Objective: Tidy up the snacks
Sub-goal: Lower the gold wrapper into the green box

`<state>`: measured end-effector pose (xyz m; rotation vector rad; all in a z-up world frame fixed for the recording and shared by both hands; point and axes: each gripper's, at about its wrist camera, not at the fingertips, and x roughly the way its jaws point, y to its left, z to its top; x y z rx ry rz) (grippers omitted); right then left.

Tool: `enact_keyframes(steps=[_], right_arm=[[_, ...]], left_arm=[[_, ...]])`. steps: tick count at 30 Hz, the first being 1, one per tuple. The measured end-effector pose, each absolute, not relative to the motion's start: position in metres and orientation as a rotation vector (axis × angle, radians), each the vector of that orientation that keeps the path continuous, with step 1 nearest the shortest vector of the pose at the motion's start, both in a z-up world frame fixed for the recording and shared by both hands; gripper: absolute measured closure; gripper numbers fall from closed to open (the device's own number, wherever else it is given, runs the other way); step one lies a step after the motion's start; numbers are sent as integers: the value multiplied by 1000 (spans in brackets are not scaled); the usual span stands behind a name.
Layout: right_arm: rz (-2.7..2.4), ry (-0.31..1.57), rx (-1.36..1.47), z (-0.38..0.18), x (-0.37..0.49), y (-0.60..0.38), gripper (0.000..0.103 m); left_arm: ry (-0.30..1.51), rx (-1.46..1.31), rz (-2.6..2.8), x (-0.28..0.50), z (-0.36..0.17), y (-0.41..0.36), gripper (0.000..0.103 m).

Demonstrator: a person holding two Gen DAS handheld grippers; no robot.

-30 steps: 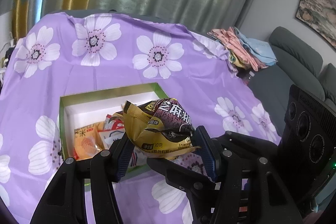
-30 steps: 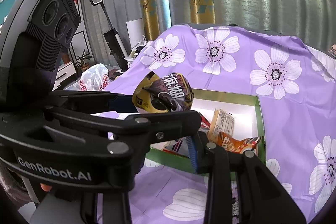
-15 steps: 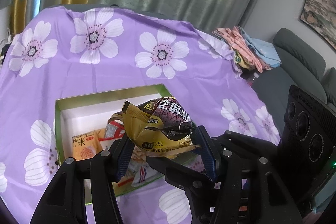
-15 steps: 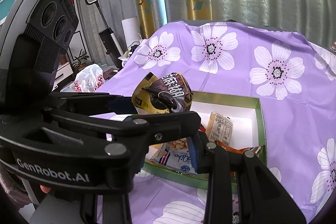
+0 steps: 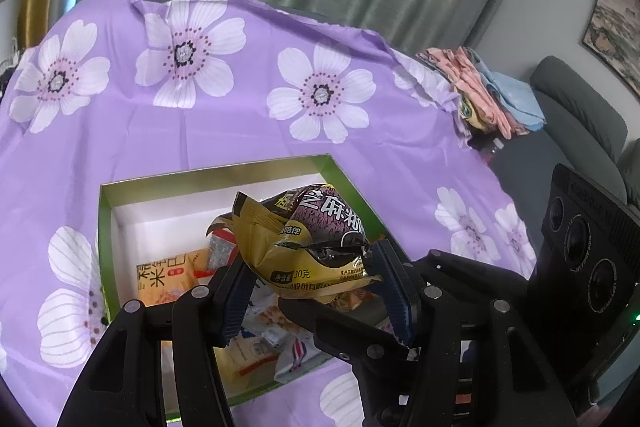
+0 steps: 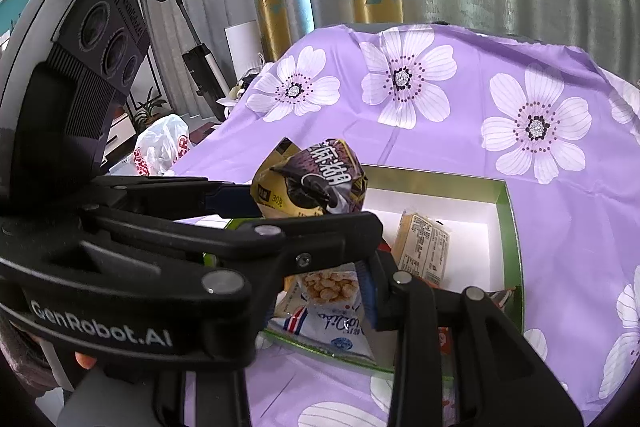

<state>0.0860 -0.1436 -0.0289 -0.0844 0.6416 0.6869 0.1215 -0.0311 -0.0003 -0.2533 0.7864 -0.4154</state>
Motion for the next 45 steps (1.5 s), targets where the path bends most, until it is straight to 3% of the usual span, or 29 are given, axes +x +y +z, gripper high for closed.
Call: enact_keyframes(steps=[45], right_arm=[[680,775,-77,-61,122,-131,68]], left_arm=[[918,-302,-403,162,-41,-19,45]])
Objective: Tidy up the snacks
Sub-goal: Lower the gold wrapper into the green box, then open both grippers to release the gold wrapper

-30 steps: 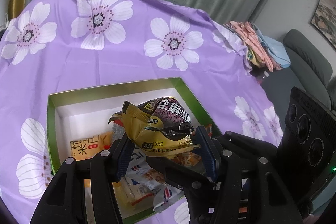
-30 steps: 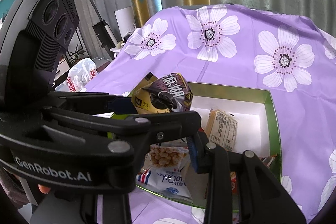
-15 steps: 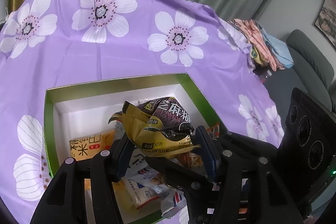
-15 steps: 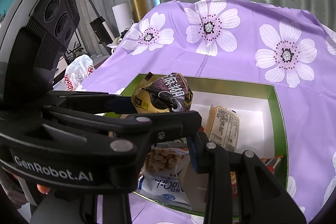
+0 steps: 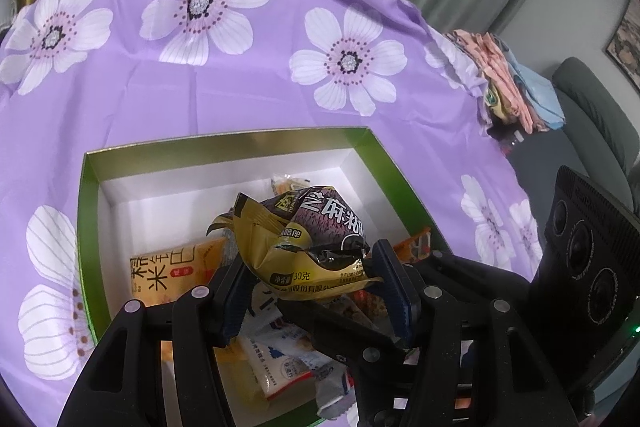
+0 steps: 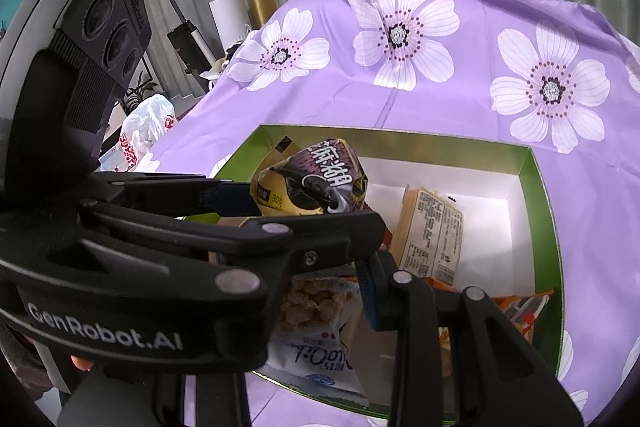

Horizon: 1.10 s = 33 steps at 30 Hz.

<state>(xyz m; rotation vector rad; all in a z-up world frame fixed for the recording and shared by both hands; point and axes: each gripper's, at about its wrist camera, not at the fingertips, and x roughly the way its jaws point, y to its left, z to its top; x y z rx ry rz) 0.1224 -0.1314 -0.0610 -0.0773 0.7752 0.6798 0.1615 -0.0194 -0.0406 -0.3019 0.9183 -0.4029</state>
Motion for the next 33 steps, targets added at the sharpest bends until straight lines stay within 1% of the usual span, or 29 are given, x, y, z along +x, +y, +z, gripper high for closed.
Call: enact_keyframes(steps=[24,25,28,33], right_arm=[[681,863,-77,-73,129,-126,65],[682,864,-77,-73,129,-126,64],[682,867,-78,-73,129,-126,56],[662,870,-79,-74,128,-127,49]], left_arm=[[1004,-347,-365,167,-59,-14,45],[1006,-346,-363,167,-59,-14,45],[1021,-345,-347,166,-62,-14,45],[1031,-340,-318,165,-62,-12,45]])
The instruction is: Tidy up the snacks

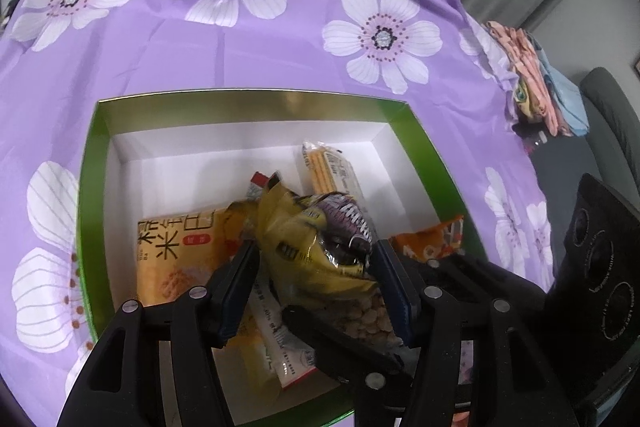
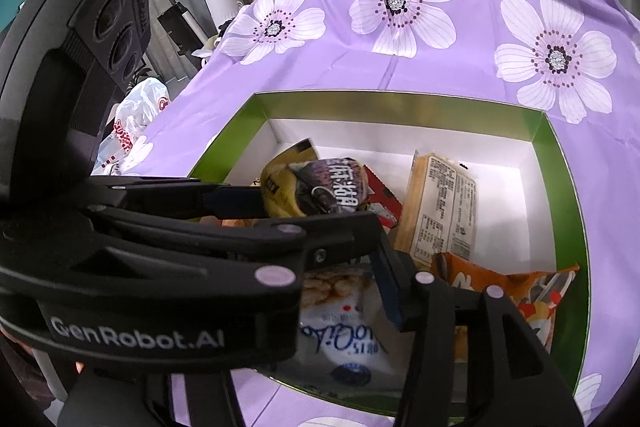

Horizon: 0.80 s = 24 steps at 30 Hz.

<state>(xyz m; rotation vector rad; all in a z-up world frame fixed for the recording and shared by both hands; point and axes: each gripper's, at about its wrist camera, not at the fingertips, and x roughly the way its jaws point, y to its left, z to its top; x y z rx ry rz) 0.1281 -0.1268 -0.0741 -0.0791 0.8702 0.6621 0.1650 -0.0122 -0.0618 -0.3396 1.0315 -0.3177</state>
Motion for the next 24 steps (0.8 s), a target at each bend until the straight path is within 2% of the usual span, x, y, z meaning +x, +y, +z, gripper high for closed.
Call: enact_keyframes(steps=[1,3,5,13,14,15,16,24], right_arm=[[653,869,-79,-73,128,-128,45],[642,866,-76,-72,126,-131,39],[627,862,-75,-70,125,-134,31],[559,834,-80,-52,110,-149,19],[553,828,-83,-49,107,-151,17],[542,814,-88,-43,103,-154,17],[537,804,-91,-40,100,-156,15],[461,730,-108,1,67,-177,0]], left_arm=[[1034,-336,-307,164,-61,-11,44],[1032,-332,-293,163,-59,-10,31],[1032,-314,-272,159,-56,-10,24],[995,-231,-220,139,-32,-16,18],[988,-223,-215,137,-28,-17,14],[976,-208,-203,132,-22,-17,6],[961,-193,-188,125,-15,-18,4],[874,-161,-143,87,24,-17,2]])
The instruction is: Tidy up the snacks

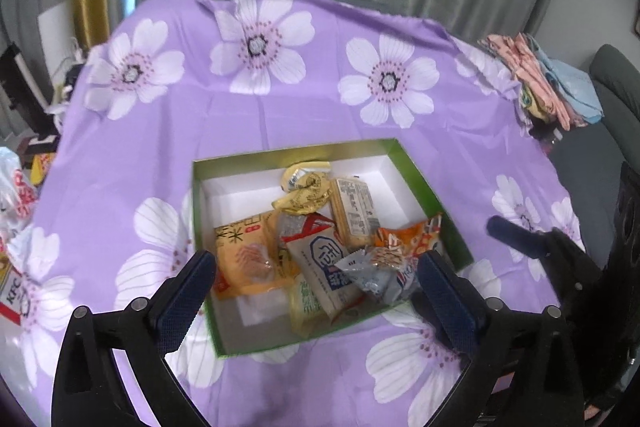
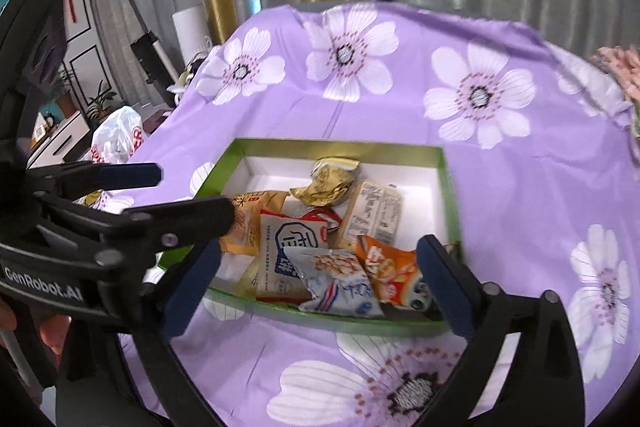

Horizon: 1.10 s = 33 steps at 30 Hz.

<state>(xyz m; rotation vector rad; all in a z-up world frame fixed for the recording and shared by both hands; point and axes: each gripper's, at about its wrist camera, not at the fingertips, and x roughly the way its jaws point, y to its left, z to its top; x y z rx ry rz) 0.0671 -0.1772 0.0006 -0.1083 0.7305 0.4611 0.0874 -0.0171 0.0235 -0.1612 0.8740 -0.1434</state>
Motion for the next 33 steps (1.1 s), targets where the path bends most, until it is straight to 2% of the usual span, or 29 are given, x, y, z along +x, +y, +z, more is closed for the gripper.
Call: enact_keyframes(steps=[20,33], right_arm=[[393,634,-203,70,13,-196,0],[395,612,-207,80,4,-195,0]], left_arm=[[749,-104,-37,19,87,-22,1],[755,-51,57,14,88,-19,1]])
